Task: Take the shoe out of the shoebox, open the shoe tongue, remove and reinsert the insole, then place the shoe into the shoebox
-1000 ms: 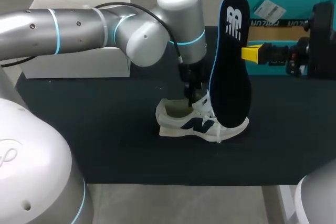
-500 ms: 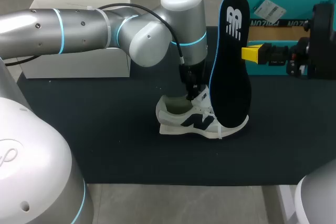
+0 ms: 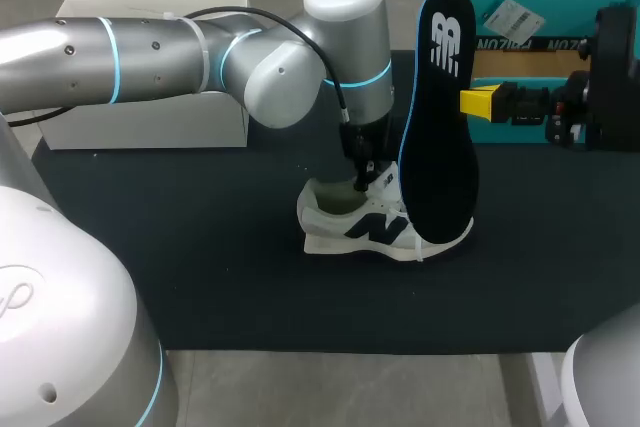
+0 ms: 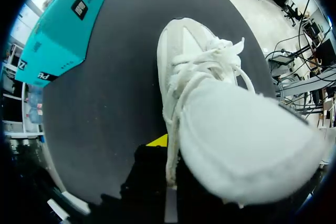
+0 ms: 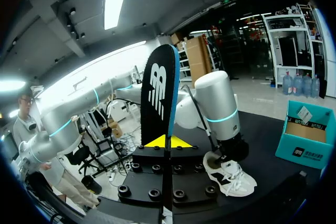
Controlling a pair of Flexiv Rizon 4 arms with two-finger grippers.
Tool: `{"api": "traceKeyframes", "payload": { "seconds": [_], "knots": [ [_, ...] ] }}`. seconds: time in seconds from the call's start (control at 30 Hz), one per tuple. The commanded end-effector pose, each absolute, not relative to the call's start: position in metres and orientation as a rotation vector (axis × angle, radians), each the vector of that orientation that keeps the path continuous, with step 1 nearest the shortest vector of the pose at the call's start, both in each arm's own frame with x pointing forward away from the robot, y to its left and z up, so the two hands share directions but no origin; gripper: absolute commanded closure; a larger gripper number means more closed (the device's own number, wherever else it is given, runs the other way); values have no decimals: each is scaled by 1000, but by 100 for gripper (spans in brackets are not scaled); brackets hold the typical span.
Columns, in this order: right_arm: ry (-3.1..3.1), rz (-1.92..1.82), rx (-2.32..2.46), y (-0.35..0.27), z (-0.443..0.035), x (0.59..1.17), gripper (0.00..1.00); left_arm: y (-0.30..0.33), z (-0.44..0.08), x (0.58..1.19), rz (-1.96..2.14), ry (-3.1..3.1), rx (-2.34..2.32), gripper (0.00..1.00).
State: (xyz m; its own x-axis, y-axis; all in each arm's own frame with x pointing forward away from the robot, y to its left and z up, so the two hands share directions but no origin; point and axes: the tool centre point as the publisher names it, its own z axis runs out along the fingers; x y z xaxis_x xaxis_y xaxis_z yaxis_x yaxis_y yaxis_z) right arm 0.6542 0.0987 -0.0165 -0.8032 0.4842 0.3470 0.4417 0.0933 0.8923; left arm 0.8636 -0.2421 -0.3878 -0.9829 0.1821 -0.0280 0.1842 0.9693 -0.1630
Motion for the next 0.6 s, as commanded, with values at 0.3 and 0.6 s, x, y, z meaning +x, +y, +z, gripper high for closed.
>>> {"api": "traceKeyframes", "payload": {
  "seconds": [0.3, 0.6],
  "knots": [
    [2187, 1712, 1082, 100, -19, 642, 100, -235, -323, 858, -463, 2831, 763, 100],
    [2187, 1712, 1082, 100, -19, 642, 100, -216, -318, 893, -588, 2734, 1313, 100]
  ]
}}
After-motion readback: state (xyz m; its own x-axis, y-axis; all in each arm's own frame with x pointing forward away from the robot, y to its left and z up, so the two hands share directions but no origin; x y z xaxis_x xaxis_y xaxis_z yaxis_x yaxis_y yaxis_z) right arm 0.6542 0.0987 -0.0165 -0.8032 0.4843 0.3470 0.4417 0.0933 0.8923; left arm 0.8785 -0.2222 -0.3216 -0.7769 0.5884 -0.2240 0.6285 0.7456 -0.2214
